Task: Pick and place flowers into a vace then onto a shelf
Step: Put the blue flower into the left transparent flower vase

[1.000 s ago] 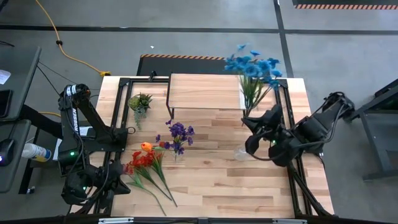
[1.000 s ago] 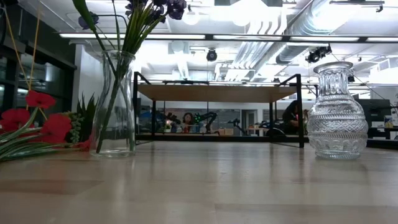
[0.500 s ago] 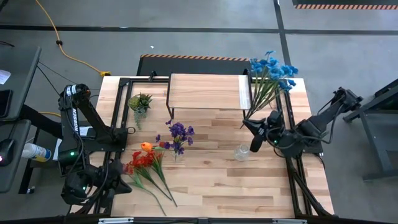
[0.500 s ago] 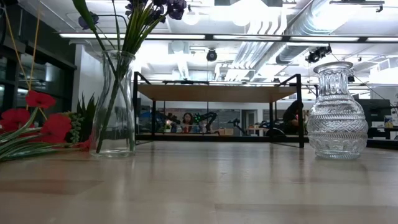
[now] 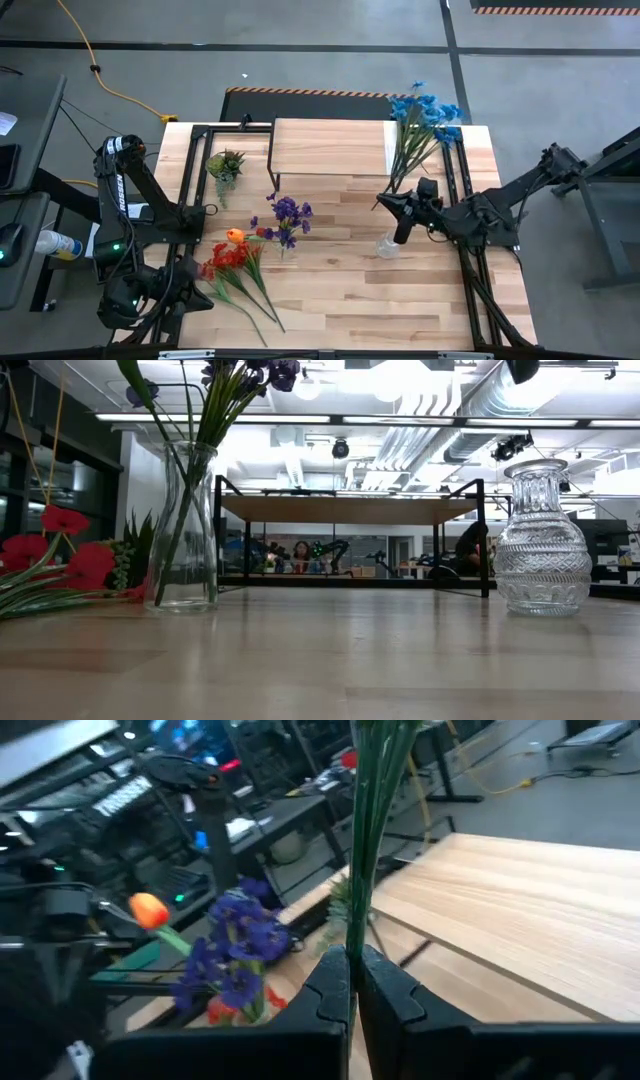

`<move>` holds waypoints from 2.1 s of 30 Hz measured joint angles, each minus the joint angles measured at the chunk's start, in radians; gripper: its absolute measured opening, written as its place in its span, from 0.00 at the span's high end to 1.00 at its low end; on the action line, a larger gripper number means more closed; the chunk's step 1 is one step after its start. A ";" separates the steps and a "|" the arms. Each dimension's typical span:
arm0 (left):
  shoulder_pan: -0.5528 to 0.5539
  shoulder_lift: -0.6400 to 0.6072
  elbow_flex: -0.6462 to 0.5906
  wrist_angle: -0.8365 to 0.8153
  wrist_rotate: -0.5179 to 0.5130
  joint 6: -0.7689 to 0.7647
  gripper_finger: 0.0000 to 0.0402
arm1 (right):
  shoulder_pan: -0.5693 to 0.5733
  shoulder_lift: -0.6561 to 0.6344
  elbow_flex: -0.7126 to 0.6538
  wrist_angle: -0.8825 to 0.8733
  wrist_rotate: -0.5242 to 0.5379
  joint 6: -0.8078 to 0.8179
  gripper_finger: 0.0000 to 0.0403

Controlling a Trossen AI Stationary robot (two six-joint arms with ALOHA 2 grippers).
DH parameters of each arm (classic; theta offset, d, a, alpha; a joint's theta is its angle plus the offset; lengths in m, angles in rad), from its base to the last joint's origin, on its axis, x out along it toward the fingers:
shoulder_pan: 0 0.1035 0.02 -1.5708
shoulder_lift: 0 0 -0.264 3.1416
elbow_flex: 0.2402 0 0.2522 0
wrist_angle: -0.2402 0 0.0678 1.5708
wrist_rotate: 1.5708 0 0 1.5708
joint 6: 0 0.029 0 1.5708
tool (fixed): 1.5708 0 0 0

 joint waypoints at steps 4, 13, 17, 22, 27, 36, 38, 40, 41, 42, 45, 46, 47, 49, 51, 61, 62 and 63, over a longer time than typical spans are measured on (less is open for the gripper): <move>0.000 0.000 0.000 0.000 -0.020 0.000 0.86 | -0.025 0.004 0.000 0.098 -0.084 -0.063 1.00; 0.000 0.000 0.000 0.030 -0.135 0.020 0.86 | -0.066 0.111 0.001 0.378 -0.304 -0.145 1.00; 0.000 0.000 0.000 0.138 -0.224 0.160 0.86 | -0.084 0.192 0.001 0.530 -0.427 -0.151 1.00; 0.000 0.000 0.000 0.321 -0.313 0.382 0.86 | -0.099 0.279 0.002 0.647 -0.531 -0.138 1.00; 0.000 0.000 0.000 0.479 -0.369 0.599 0.86 | -0.102 0.368 0.046 0.694 -0.613 -0.130 1.00; 0.000 0.000 0.000 0.594 -0.447 0.753 0.86 | -0.101 0.582 0.359 0.512 -0.840 -0.184 1.00; 0.000 0.000 0.000 0.601 -0.461 0.769 0.86 | -0.101 0.636 0.454 0.412 -0.879 -0.199 1.00; 0.000 0.000 0.000 0.606 -0.479 0.771 0.86 | -0.101 0.692 0.553 0.319 -0.912 -0.216 1.00; 0.000 0.000 0.000 0.609 -0.490 0.772 0.86 | -0.101 0.719 0.599 0.271 -0.930 -0.223 1.00; 0.000 0.000 0.000 0.612 -0.499 0.772 0.86 | -0.101 0.748 0.646 0.236 -0.950 -0.228 1.00; 0.000 0.000 0.000 0.634 -0.516 0.802 0.86 | -0.102 0.821 0.768 0.157 -0.998 -0.249 1.00; 0.000 0.000 0.000 0.637 -0.520 0.813 0.86 | -0.102 0.843 0.806 0.142 -1.009 -0.253 1.00; 0.000 0.000 0.000 0.642 -0.525 0.821 0.86 | -0.102 0.861 0.838 0.122 -1.013 -0.256 1.00; 0.000 0.000 0.000 0.646 -0.529 0.824 0.86 | -0.102 0.898 0.899 0.081 -1.014 -0.257 1.00; 0.000 0.000 0.000 0.645 -0.530 0.837 0.86 | -0.102 0.930 0.951 0.039 -1.014 -0.258 1.00; 0.001 0.000 0.000 0.641 -0.610 0.904 0.86 | -0.107 1.015 1.073 -0.005 -1.009 -0.271 1.00; 0.001 0.000 0.000 0.641 -0.622 0.907 0.86 | -0.109 1.015 1.073 -0.003 -1.007 -0.271 1.00; 0.001 0.000 0.000 0.641 -0.627 0.914 0.86 | -0.110 1.015 1.073 -0.003 -1.000 -0.271 1.00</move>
